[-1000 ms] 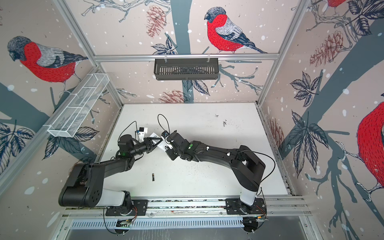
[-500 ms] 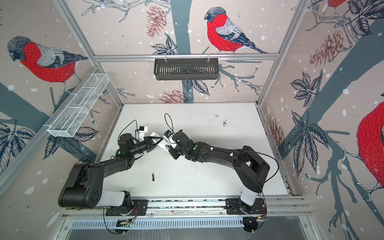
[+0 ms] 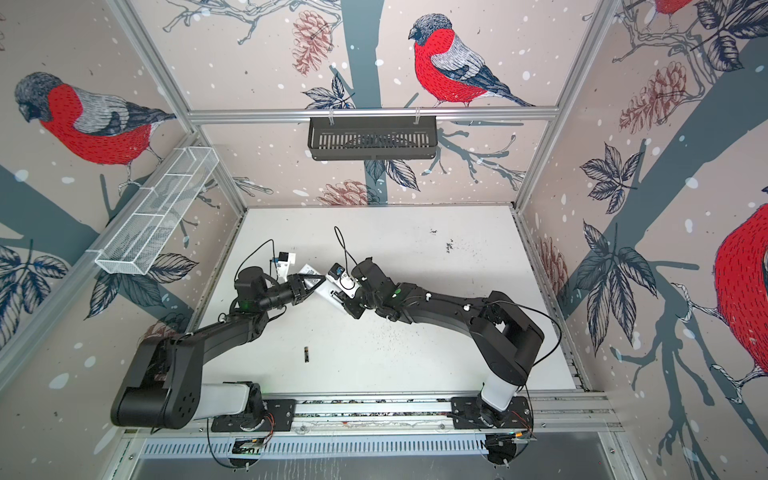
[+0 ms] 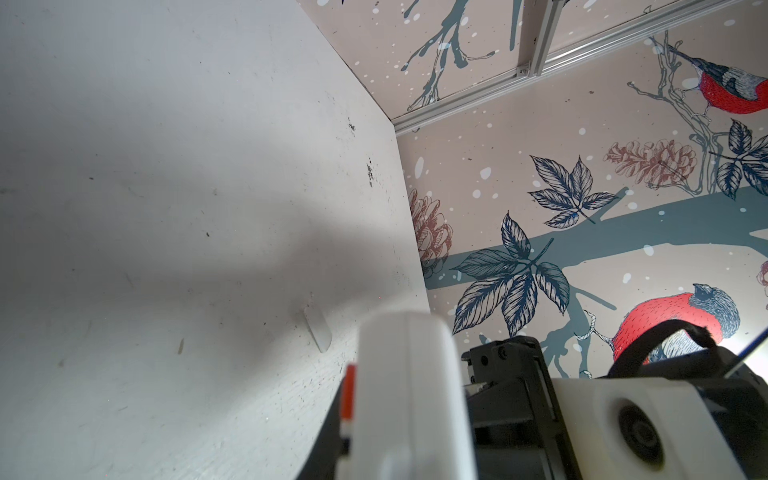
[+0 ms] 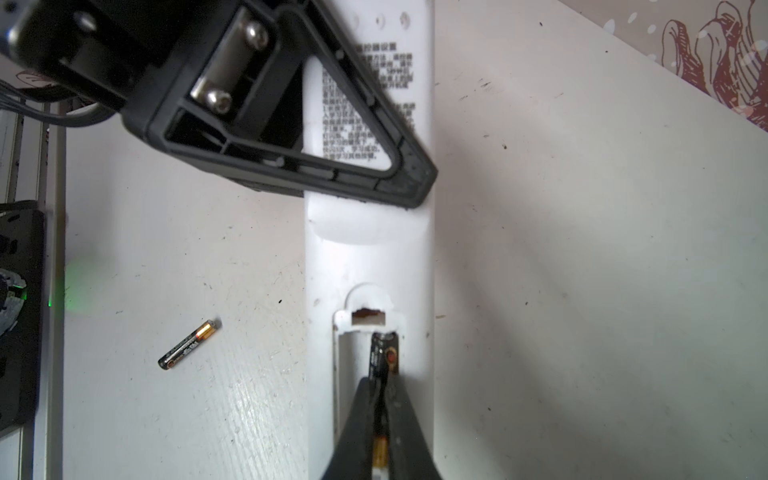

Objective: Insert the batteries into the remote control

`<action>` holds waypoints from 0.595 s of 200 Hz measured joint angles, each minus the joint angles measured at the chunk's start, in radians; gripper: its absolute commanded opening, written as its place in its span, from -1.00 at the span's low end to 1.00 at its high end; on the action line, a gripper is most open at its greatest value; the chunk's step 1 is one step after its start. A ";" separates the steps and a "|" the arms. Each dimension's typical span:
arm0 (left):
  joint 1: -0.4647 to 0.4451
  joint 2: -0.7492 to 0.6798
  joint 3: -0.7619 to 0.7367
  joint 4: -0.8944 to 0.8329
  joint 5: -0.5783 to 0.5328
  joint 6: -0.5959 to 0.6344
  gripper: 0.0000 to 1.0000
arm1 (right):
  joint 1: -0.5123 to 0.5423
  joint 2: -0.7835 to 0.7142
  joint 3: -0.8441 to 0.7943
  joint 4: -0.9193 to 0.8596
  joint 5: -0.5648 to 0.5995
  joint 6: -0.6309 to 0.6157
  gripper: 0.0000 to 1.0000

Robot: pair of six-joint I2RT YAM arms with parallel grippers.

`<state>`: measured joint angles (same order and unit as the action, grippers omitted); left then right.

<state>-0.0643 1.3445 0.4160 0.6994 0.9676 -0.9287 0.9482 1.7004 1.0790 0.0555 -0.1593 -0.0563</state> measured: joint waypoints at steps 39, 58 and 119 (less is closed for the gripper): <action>-0.006 -0.009 0.002 -0.009 -0.004 0.010 -1.00 | 0.003 0.000 0.002 -0.010 0.008 -0.029 -0.75; -0.007 -0.013 0.004 -0.014 -0.002 0.015 -1.00 | 0.003 -0.014 -0.005 -0.013 0.008 -0.032 -0.73; -0.018 -0.019 0.098 -0.248 0.135 0.171 -1.00 | -0.041 -0.204 -0.081 -0.078 -0.027 -0.008 -0.26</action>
<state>-0.0822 1.3251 0.5140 0.4519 1.1027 -0.7578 0.9070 1.4960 0.9981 -0.0223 -0.1864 -0.0647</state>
